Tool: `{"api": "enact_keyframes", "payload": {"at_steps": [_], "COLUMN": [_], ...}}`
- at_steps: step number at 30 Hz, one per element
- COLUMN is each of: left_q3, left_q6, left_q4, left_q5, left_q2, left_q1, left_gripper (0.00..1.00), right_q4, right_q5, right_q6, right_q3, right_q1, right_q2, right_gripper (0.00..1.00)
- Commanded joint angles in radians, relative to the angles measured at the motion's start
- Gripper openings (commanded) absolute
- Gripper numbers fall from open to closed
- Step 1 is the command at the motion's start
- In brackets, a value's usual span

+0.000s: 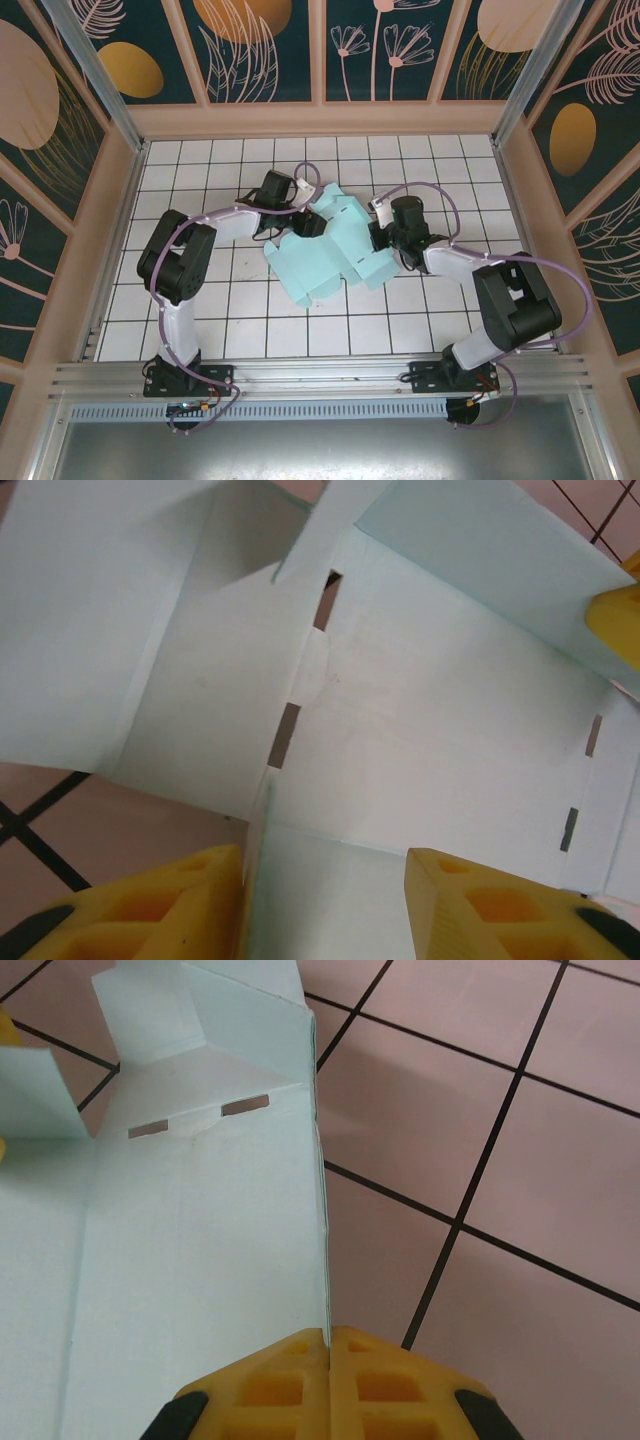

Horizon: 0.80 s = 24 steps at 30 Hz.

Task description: Fold the paper box

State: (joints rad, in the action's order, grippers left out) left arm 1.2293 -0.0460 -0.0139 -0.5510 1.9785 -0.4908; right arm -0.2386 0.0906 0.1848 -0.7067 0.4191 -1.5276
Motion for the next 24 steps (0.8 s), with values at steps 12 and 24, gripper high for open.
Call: {"api": "enact_keyframes", "payload": {"at_steps": [12,24], "left_q3": [0.086,0.165], "left_q6": [0.092,0.088], "left_q4": [-0.184,-0.287], "left_q5": [0.091,0.213], "left_q2": [0.104,0.201], "left_q1": [-0.077,-0.095], "left_gripper": [0.45,0.47], "right_q4": [0.025,0.035], "right_q5": [-0.071,-0.077], "right_q6": [-0.001,0.018], "right_q3": [-0.076,-0.092], "right_q1": [0.014,0.030], "right_q2": [-0.057,-0.043], "right_gripper": [0.00,0.00]}}
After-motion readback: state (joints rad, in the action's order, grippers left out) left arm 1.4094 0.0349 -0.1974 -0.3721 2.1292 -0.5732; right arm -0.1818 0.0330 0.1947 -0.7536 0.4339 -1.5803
